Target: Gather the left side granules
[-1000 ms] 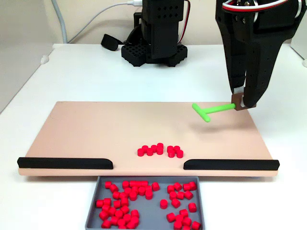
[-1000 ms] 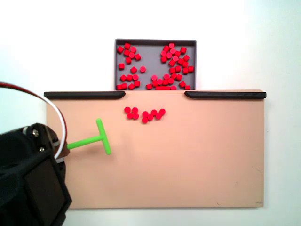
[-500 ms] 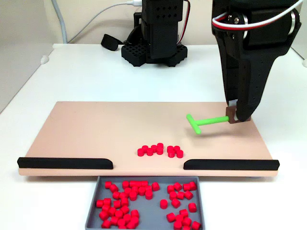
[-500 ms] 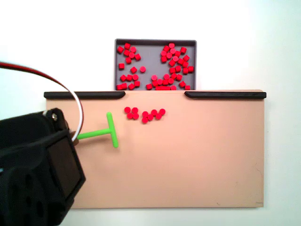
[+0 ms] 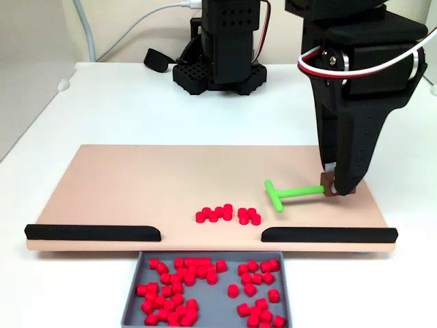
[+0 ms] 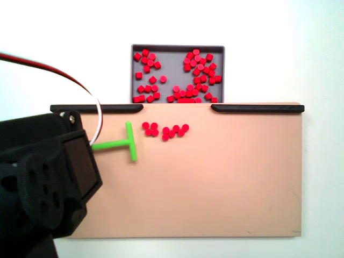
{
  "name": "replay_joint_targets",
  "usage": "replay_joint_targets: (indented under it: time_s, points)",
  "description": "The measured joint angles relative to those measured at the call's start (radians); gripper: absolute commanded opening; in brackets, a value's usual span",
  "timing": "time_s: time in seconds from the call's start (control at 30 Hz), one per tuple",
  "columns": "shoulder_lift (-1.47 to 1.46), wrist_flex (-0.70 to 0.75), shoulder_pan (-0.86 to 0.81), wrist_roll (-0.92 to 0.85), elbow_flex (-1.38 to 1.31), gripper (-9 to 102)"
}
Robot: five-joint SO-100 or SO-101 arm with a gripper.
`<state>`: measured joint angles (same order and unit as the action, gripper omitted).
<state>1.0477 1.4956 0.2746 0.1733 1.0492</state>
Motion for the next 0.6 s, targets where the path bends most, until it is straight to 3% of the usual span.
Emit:
replay_joint_targets:
  time_s: [0.6]
  points:
    - [-0.084,0.000,-0.028,0.017,-0.055,0]
